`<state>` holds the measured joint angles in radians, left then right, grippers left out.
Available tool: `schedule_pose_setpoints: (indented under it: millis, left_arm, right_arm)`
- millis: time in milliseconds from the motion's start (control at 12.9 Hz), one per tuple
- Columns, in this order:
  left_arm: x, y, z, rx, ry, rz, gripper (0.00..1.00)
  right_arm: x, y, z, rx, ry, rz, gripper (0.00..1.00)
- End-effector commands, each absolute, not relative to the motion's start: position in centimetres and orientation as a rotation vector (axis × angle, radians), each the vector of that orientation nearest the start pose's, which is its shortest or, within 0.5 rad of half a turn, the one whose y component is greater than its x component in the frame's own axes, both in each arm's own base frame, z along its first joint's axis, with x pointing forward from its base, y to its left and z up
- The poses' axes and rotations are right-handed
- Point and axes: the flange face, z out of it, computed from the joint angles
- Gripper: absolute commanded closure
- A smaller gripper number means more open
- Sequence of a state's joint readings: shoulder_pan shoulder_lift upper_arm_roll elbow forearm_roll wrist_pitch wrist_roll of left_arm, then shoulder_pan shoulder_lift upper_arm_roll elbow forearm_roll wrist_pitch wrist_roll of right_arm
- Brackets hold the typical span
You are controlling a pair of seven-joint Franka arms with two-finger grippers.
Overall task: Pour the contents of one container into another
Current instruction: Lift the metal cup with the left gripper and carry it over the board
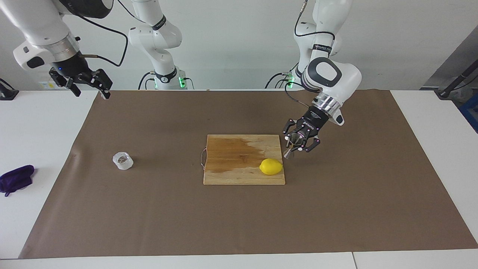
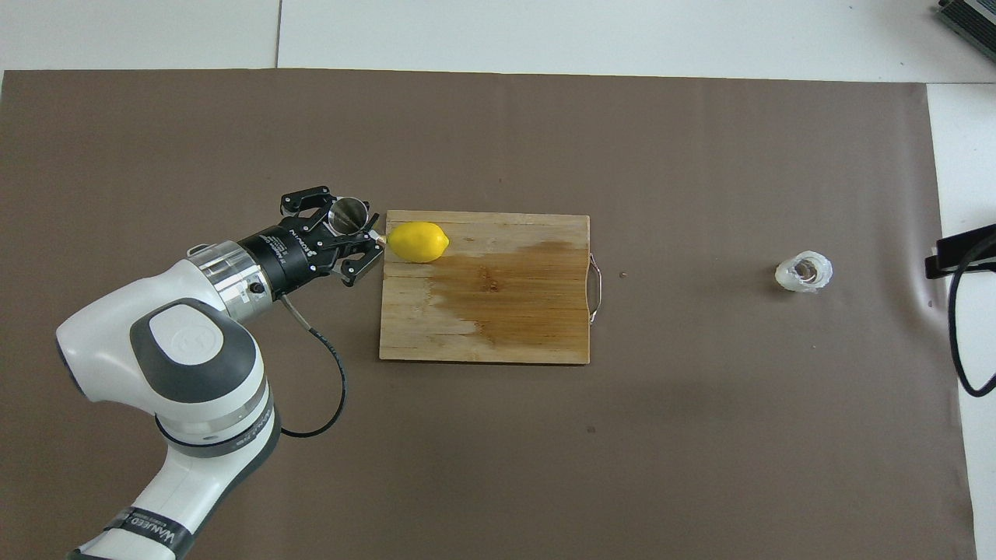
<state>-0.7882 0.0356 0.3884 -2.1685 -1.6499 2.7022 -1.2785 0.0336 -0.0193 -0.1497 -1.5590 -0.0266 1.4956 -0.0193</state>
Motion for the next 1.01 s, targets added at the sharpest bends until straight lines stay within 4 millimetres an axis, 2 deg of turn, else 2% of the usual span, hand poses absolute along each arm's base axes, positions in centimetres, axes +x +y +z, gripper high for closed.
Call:
schedule_pose_setpoints:
  millis: [0, 155, 310, 387, 542, 620, 774, 929]
  left_arm:
    - [50.7, -21.7, 41.1, 0.799, 1.988, -0.574, 0.76]
    - [50.1, -23.2, 41.0, 0.789, 1.995, -0.577, 0.76]
    - [48.3, -26.6, 40.4, 0.78, 2.028, -0.55, 0.77]
    - [47.9, -27.8, 40.4, 0.783, 2.03, -0.544, 0.77]
    - [47.3, -28.9, 40.0, 0.792, 2.036, -0.557, 0.78]
    - [47.1, -29.8, 39.6, 0.788, 2.047, -0.542, 0.78]
    - [47.0, -33.1, 38.2, 0.826, 2.057, -0.527, 0.79]
    - [47.3, -34.0, 37.8, 0.832, 2.057, -0.521, 0.79]
  right_arm:
    - [53.1, -6.5, 63.6, -3.156, 0.162, 0.063, 0.0]
    - [53.1, -6.5, 63.6, -3.156, 0.162, 0.066, 0.0]
    - [53.1, -6.5, 63.6, -3.156, 0.162, 0.066, 0.0]
    - [53.1, -6.5, 63.6, -3.156, 0.162, 0.063, 0.0]
    - [53.1, -6.5, 63.6, -3.156, 0.162, 0.068, 0.0]
    - [53.1, -6.5, 63.6, -3.156, 0.162, 0.063, 0.0]
    - [53.1, -6.5, 63.6, -3.156, 0.162, 0.066, 0.0]
    - [53.1, -6.5, 63.6, -3.156, 0.162, 0.066, 0.0]
